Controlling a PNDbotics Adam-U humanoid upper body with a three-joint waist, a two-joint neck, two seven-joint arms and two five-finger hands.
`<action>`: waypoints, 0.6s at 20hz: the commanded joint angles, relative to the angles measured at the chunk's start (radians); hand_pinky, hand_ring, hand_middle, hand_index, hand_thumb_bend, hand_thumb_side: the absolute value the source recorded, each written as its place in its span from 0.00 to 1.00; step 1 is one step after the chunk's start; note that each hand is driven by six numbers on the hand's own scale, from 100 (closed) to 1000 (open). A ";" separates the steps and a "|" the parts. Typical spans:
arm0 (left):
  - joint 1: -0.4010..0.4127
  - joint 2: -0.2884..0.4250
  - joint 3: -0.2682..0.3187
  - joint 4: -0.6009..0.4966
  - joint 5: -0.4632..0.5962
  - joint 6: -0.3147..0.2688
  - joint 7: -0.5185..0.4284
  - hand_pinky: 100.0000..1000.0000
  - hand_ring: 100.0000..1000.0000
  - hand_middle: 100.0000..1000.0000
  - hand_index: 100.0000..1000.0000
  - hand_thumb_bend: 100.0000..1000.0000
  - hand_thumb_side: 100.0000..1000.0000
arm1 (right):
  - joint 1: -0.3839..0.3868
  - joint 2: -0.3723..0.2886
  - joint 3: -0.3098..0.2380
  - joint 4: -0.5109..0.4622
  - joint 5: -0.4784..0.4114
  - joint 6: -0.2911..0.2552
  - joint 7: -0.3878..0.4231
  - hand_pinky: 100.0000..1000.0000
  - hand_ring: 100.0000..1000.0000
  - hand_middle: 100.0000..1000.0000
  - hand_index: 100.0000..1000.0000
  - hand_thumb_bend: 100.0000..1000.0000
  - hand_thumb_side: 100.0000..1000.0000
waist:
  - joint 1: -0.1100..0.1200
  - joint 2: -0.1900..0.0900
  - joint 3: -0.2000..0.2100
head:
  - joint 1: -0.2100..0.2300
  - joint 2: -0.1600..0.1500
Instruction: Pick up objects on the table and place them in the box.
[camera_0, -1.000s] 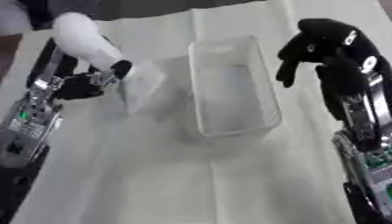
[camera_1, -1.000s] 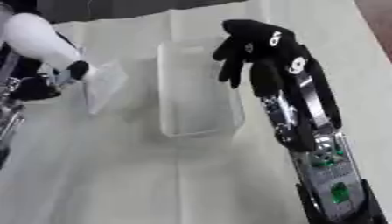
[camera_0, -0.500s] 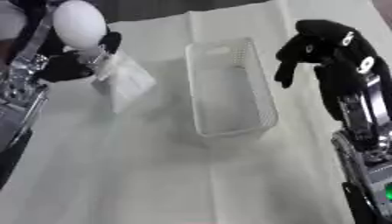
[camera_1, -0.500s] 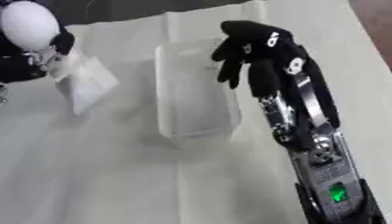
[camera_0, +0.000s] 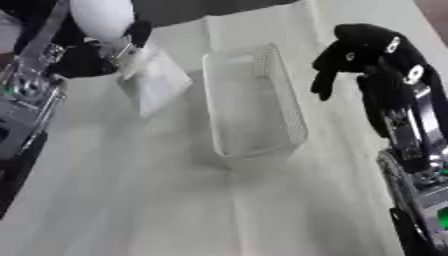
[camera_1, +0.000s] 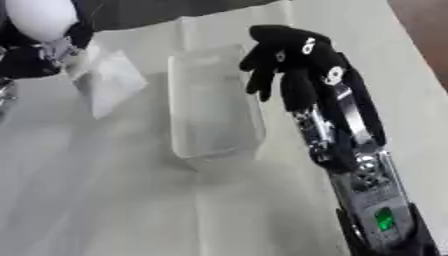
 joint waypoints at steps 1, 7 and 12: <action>-0.042 -0.004 -0.005 0.016 0.029 -0.003 -0.004 0.00 0.14 0.09 0.29 0.00 0.37 | -0.005 0.001 0.004 -0.012 -0.005 -0.001 0.004 0.22 0.39 0.54 0.84 0.00 0.82 | -0.001 -0.020 -0.011 | -0.005 -0.007; -0.091 -0.045 -0.016 0.062 0.037 -0.004 -0.010 0.00 0.15 0.09 0.29 0.00 0.38 | -0.007 -0.001 0.006 -0.012 -0.008 -0.001 0.007 0.22 0.39 0.54 0.84 0.00 0.82 | 0.015 -0.025 -0.048 | -0.001 -0.007; -0.116 -0.079 -0.023 0.075 0.005 -0.009 -0.017 0.00 0.15 0.10 0.29 0.00 0.36 | -0.011 -0.002 0.008 -0.014 -0.012 -0.001 0.009 0.22 0.39 0.54 0.84 0.00 0.81 | 0.024 -0.025 -0.079 | 0.012 -0.007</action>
